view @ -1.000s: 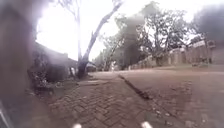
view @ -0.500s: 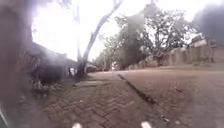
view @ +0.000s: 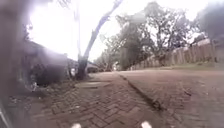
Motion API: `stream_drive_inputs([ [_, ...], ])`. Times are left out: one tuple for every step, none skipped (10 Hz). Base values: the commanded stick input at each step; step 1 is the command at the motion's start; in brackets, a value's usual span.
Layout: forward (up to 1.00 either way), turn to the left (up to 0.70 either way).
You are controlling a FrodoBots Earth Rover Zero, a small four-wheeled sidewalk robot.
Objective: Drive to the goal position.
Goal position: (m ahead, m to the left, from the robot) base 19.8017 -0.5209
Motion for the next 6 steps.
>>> stream_drive_inputs([
  [0.5,-0.5],
  [0.5,0.09],
  [0.5,0.11],
  [0.5,0.09],
  [0.5,0.04],
  [0.5,0.13],
])
